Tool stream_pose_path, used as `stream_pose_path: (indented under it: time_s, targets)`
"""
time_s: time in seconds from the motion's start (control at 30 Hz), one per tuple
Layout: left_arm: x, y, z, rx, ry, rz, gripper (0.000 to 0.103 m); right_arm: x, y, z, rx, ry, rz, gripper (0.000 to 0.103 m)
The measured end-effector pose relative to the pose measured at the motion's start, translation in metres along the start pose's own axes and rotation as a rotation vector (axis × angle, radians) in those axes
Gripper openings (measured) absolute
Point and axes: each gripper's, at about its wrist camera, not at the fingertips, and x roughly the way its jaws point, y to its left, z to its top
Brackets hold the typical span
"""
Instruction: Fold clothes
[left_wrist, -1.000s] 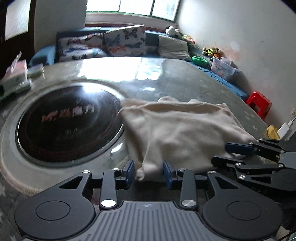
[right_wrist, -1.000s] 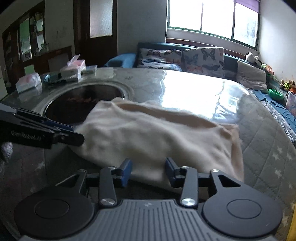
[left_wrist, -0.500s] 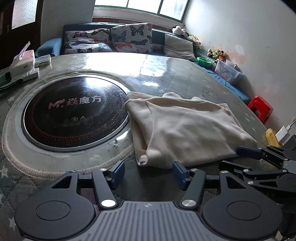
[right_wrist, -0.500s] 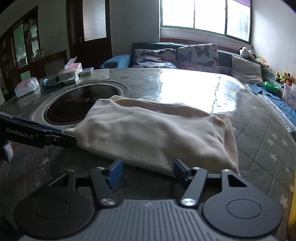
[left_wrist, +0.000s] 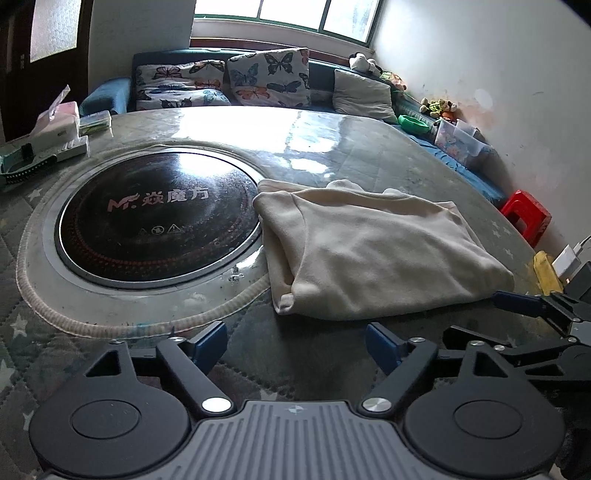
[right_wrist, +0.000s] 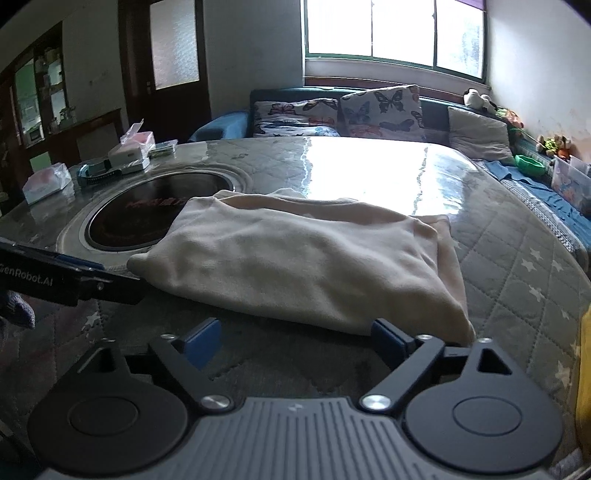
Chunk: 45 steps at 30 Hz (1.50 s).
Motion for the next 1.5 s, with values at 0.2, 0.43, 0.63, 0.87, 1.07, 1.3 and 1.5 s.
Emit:
stream_pose_path:
  time_s: [0.2, 0.43, 0.63, 0.87, 1.07, 1.3, 1.5]
  targets:
    - [-0.005, -0.004, -0.005, 0.008, -0.018, 0.002, 0.097, -0.004, 0.0, -0.004, 0.021, -0.012, -0.03, 0.103]
    - [-0.009, -0.006, -0.01, 0.006, -0.031, 0.002, 0.103, -0.007, 0.006, -0.011, 0.022, -0.026, -0.075, 0.103]
    - [-0.012, -0.008, -0.013, 0.001, -0.038, 0.014, 0.103, -0.01, 0.009, -0.015, 0.039, -0.057, -0.117, 0.103]
    - [-0.015, -0.009, -0.016, 0.005, -0.045, 0.016, 0.103, -0.008, 0.01, -0.018, 0.045, -0.046, -0.127, 0.103]
    - [-0.017, -0.01, -0.017, 0.003, -0.046, 0.014, 0.103, -0.008, 0.009, -0.02, 0.046, -0.039, -0.131, 0.103]
    - [-0.018, -0.012, -0.018, 0.011, -0.046, 0.013, 0.103, -0.008, 0.011, -0.021, 0.036, -0.036, -0.127, 0.103]
    - [-0.019, -0.014, -0.019, 0.017, -0.045, 0.013, 0.103, -0.008, 0.014, -0.021, 0.03, -0.034, -0.12, 0.103]
